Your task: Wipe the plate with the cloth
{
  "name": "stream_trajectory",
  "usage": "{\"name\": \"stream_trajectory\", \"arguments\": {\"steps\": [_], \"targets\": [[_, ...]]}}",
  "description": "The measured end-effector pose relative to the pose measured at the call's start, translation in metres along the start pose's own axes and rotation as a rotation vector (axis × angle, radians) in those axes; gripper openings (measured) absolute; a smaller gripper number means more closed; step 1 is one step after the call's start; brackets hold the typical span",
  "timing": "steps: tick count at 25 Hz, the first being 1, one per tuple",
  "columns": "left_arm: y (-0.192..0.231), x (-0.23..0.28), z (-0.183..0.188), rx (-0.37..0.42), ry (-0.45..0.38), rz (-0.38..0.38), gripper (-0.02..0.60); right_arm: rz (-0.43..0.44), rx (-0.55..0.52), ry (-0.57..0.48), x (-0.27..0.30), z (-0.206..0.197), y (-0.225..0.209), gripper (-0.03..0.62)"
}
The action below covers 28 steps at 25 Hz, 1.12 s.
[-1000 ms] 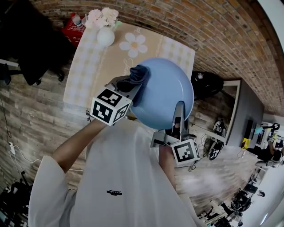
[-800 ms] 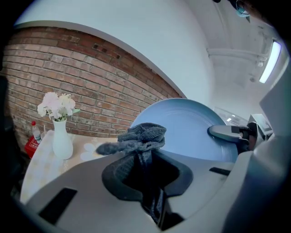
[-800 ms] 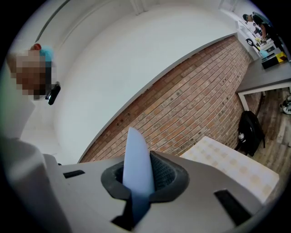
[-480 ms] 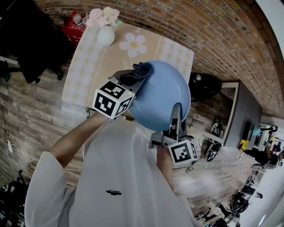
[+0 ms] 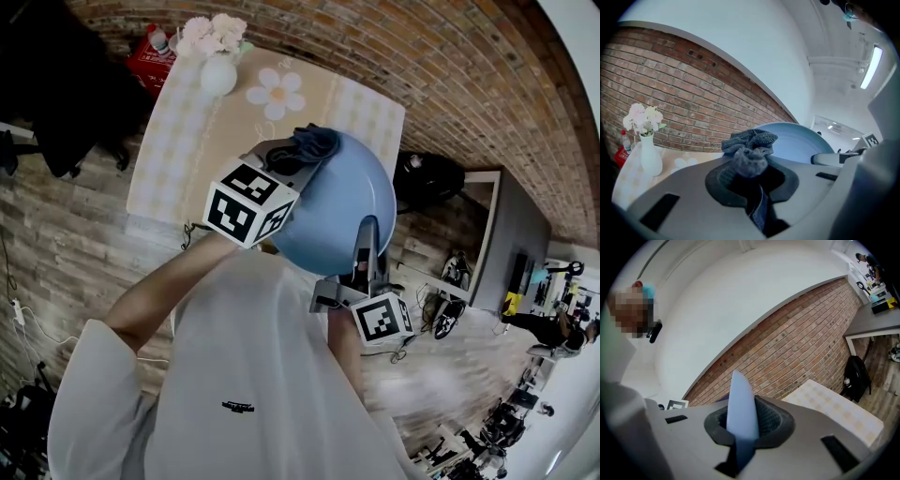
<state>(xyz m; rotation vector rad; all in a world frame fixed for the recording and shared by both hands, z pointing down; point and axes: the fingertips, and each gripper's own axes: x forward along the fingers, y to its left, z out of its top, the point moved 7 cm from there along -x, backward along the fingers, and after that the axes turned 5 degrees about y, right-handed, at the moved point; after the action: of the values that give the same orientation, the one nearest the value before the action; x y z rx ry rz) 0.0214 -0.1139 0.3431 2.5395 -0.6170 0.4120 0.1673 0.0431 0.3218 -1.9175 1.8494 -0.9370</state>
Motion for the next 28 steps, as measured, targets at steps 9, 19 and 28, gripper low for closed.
{"name": "stream_trajectory", "arguments": {"steps": [9, 19, 28], "targets": [[-0.018, 0.006, 0.012, 0.007, -0.034, -0.044, 0.061, 0.001, -0.006, 0.017, 0.003, -0.005, -0.001, 0.058], [-0.046, 0.014, 0.018, 0.066, -0.012, -0.145, 0.061, -0.012, -0.010, 0.045, 0.006, -0.009, -0.004, 0.058], [-0.067, 0.015, 0.015, 0.154, 0.025, -0.243, 0.061, -0.010, -0.010, 0.070, 0.013, -0.014, -0.005, 0.058]]}}
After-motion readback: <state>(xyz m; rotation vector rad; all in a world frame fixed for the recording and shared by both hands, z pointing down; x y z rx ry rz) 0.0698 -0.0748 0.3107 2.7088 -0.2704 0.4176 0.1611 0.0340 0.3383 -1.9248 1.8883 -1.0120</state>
